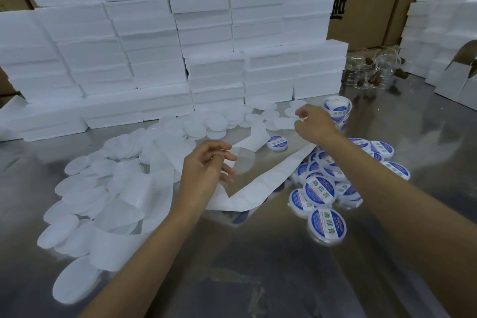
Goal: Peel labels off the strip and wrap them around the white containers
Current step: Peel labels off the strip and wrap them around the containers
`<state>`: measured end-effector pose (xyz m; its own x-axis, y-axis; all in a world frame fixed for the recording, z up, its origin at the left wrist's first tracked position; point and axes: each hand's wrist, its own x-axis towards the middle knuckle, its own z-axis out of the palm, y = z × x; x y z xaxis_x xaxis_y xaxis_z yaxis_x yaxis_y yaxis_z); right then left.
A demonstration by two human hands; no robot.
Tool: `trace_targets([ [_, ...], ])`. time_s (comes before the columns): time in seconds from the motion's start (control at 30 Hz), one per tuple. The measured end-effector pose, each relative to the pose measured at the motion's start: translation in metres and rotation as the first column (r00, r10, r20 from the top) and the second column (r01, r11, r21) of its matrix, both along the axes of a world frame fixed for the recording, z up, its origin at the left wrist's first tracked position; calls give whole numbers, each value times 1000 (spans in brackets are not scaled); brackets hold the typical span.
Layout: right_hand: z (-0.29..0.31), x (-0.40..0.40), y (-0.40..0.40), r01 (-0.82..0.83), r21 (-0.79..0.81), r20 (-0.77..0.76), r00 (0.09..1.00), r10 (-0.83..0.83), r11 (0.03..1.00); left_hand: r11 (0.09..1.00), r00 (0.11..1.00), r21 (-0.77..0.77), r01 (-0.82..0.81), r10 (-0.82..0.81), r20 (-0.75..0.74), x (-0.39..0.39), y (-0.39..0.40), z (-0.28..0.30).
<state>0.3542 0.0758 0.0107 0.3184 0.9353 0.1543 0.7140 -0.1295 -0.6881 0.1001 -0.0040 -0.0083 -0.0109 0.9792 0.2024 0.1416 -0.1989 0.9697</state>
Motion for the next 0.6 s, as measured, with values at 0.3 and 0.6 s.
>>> trace_targets([
  [0.3, -30, 8, 60, -93, -218, 426, 886, 180, 971, 996, 1000, -88, -26, 27, 2, -2, 22, -21],
  [0.6, -11, 1, 56, -32, 172, 390, 920, -38, 985, 997, 1000, -69, -19, 18, -11, -2, 20, -21],
])
